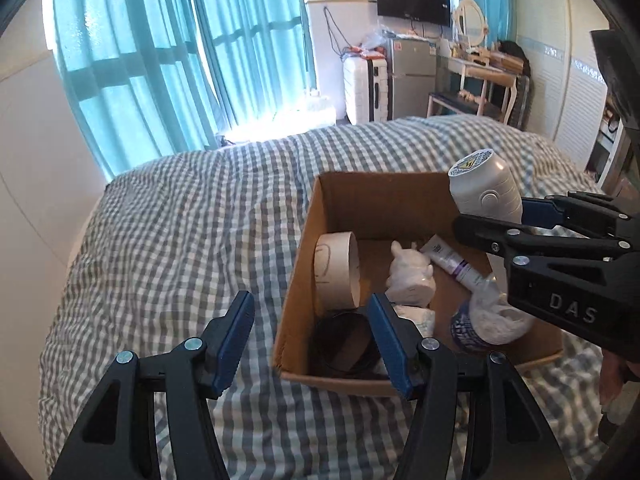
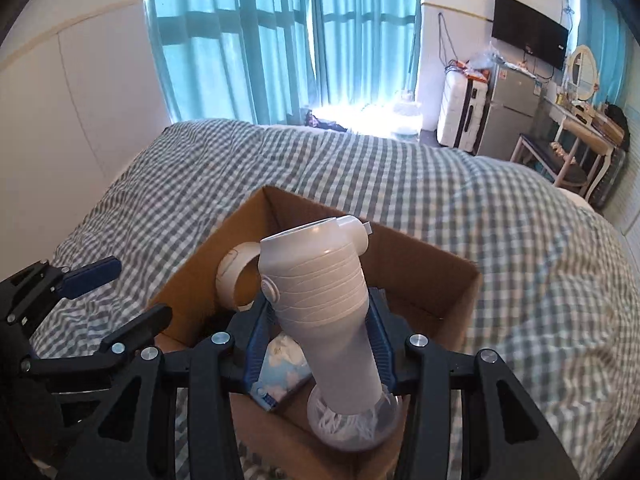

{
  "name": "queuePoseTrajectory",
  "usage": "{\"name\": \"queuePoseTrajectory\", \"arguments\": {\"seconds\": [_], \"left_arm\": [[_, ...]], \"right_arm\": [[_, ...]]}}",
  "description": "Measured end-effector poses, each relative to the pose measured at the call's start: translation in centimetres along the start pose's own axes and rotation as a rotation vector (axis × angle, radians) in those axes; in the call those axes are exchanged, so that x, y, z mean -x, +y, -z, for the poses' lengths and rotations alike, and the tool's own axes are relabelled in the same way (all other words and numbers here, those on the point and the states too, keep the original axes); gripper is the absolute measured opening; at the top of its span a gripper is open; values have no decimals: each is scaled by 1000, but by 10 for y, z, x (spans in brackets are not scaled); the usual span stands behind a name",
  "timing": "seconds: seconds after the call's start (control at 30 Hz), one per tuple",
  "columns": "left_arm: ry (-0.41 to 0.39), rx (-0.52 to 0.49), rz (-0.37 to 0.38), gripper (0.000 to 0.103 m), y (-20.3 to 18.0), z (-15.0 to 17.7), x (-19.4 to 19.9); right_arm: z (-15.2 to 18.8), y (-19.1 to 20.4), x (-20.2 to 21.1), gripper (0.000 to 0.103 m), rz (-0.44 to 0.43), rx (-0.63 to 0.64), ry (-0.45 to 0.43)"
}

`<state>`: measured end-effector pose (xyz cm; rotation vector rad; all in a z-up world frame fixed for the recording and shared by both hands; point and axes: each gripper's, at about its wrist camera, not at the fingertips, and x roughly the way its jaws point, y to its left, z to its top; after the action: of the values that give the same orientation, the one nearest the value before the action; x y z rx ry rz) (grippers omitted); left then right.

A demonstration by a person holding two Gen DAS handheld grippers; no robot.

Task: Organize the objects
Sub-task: 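Lift the white device and lower it into the box with the right tool, then open the right tool to release the device inside the box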

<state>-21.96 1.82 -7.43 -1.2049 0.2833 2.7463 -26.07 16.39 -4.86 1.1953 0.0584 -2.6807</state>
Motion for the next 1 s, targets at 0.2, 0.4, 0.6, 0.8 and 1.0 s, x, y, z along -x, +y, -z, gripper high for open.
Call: {"name": "queuePoseTrajectory", "arguments": {"seconds": [0.2, 0.4, 0.6, 0.8, 1.0], "left_arm": [[-2, 27, 42, 62, -4, -4, -24], [-13, 35, 52, 70, -8, -5, -28], [-30, 41, 61, 80, -3, -4, -14], [-68, 40, 61, 86, 6, -3, 15], [-95, 51, 52, 87, 15, 11, 43]], "right_arm": [[5, -17, -11, 45, -62, -12, -3], [5, -46, 17, 57, -174, -85, -87], [3, -81, 64, 58, -132, -165, -177], [15, -95, 103, 58, -14, -186, -197], [47, -78, 124, 65, 67, -132, -165]]}}
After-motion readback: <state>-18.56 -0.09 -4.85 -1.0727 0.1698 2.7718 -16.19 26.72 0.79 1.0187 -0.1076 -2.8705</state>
